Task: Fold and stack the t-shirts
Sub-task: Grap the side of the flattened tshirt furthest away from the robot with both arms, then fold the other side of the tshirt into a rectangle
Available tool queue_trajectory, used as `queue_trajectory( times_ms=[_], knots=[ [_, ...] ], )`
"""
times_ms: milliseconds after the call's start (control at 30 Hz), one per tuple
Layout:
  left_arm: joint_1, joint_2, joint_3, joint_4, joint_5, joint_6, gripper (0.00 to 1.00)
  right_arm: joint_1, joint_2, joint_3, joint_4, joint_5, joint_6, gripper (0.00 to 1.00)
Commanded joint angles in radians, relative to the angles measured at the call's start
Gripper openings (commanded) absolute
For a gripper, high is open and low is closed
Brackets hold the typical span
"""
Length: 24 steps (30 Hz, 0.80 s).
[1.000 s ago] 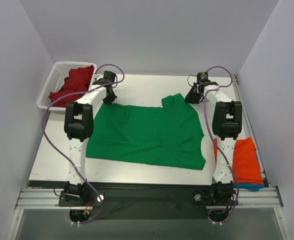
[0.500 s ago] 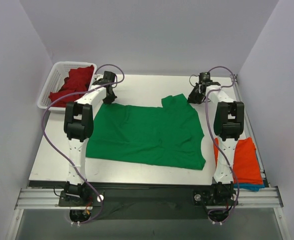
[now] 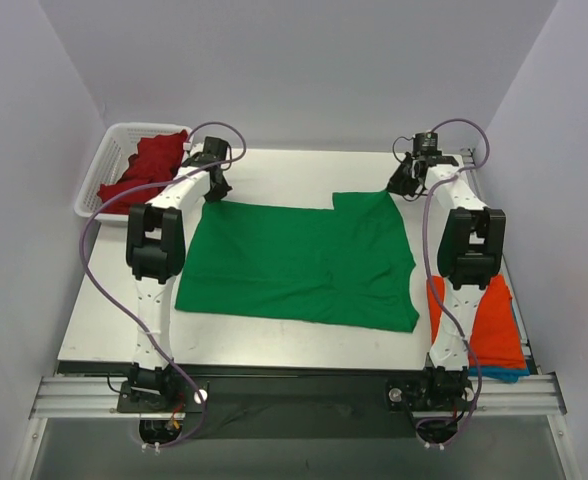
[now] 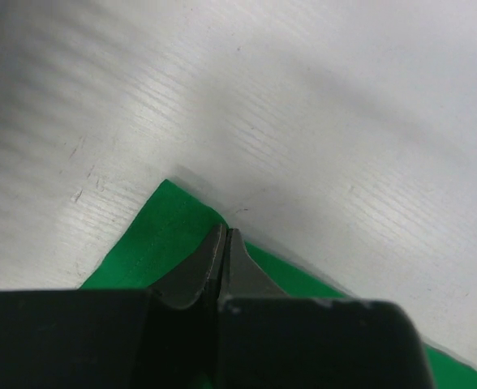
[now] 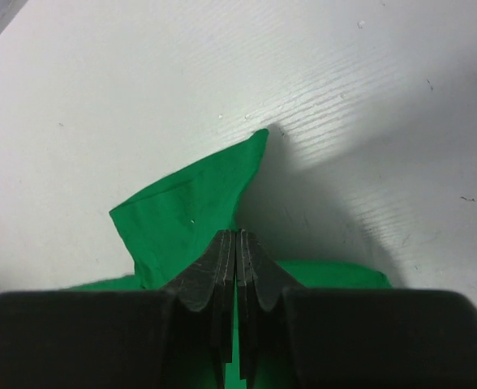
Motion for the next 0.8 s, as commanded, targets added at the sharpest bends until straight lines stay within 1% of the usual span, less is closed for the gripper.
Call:
queue_trajectory(
  times_ms=[0, 67, 267, 467, 567, 767],
  knots=[
    [0.01, -0.083, 0.047, 0.048, 0.003, 0.025, 0.0, -0.004, -0.094, -0.029, -0.023, 0.012, -0.018, 0.0],
    [0.011, -0.09, 0.04, 0.071, 0.015, 0.039, 0.0, -0.004, -0.111, -0.051, -0.023, 0.015, -0.021, 0.0],
    [0.011, -0.112, 0.045, 0.071, 0.028, 0.032, 0.0, -0.002, -0.176, -0.115, -0.023, 0.02, -0.032, 0.0],
    [0.013, -0.176, -0.05, 0.105, 0.034, 0.021, 0.0, -0.004, -0.278, -0.215, 0.003, 0.032, -0.027, 0.0],
    [0.014, -0.22, -0.117, 0.136, 0.037, 0.013, 0.0, -0.004, -0.334, -0.285, 0.022, 0.038, -0.021, 0.0],
    [0.013, -0.291, -0.212, 0.143, 0.028, -0.002, 0.0, -0.002, -0.459, -0.445, 0.048, 0.044, -0.001, 0.0]
  ],
)
